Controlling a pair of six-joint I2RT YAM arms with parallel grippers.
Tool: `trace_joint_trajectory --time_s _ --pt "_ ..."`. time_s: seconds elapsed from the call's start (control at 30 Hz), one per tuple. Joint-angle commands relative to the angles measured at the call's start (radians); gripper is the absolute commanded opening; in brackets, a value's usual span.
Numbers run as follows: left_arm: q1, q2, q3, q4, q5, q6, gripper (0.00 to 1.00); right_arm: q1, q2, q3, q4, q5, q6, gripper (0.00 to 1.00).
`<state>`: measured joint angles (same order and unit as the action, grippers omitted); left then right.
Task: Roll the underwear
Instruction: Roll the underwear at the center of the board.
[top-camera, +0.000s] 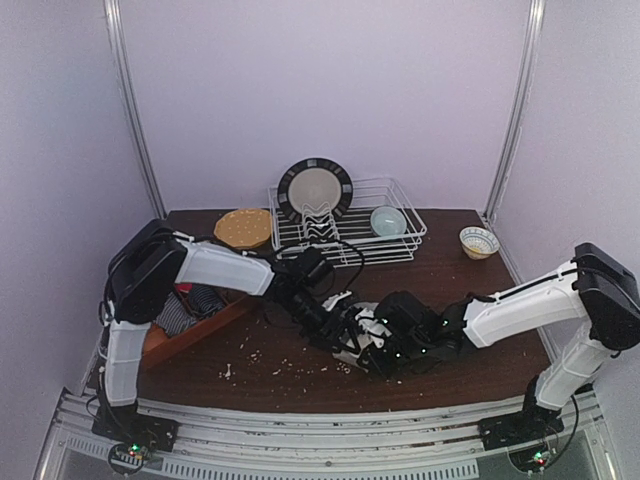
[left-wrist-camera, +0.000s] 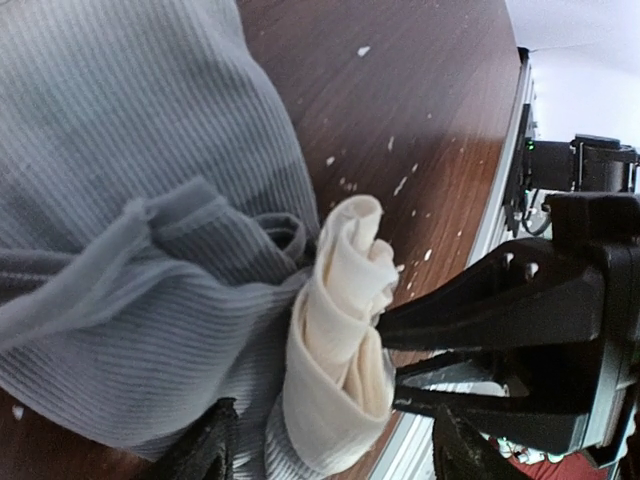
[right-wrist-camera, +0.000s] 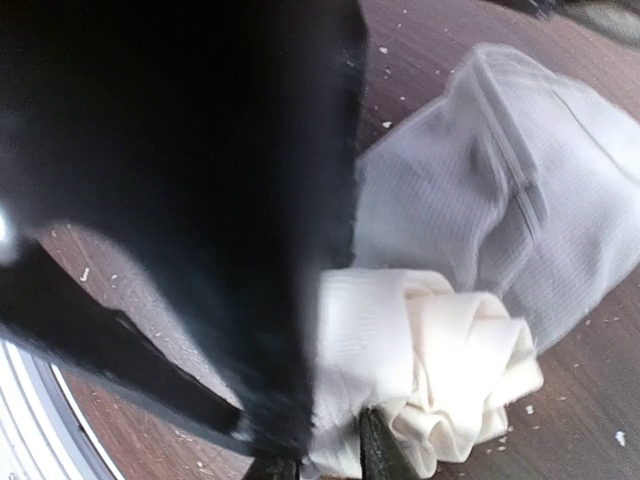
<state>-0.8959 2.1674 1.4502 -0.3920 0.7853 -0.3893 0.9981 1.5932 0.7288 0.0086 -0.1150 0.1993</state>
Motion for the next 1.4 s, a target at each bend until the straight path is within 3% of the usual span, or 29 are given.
trace_joint_trajectory --time_s 0.0,0.2,0.43,0.77,0.83,0.9,1.1,1.3,1.37 --pt "0.001 -0.048 -0.072 -0.002 -0.113 0.000 0.67 -0.011 0.053 -0.031 -0.129 -0.053 0.037 0.22" --pt "0.001 -0.103 -0.104 0.033 -0.147 -0.007 0.67 -0.015 0.068 0.003 -0.126 -0.083 0.040 0.25" --pt "0.002 -0.119 -0.114 0.051 -0.161 0.002 0.68 -0.015 0.025 0.042 -0.095 -0.156 0.060 0.39" --pt "0.001 -0.243 -0.163 0.051 -0.231 0.037 0.74 -0.021 -0.082 0.071 -0.143 -0.162 0.070 0.48" --pt "0.000 -0.263 -0.175 0.054 -0.244 0.051 0.92 -0.022 -0.085 0.075 -0.140 -0.168 0.073 0.49" --pt "0.000 -0.285 -0.187 0.057 -0.261 0.073 0.97 -0.024 -0.090 0.077 -0.136 -0.173 0.077 0.50" --pt "-0.012 -0.350 -0.285 0.118 -0.352 0.226 0.98 -0.064 -0.145 0.049 -0.107 -0.180 0.109 0.51" --pt "-0.031 -0.437 -0.517 0.430 -0.426 0.425 0.98 -0.117 -0.258 -0.002 -0.103 -0.172 0.121 0.52" --pt "-0.043 -0.444 -0.541 0.469 -0.432 0.498 0.98 -0.128 -0.284 -0.004 -0.127 -0.165 0.110 0.52"
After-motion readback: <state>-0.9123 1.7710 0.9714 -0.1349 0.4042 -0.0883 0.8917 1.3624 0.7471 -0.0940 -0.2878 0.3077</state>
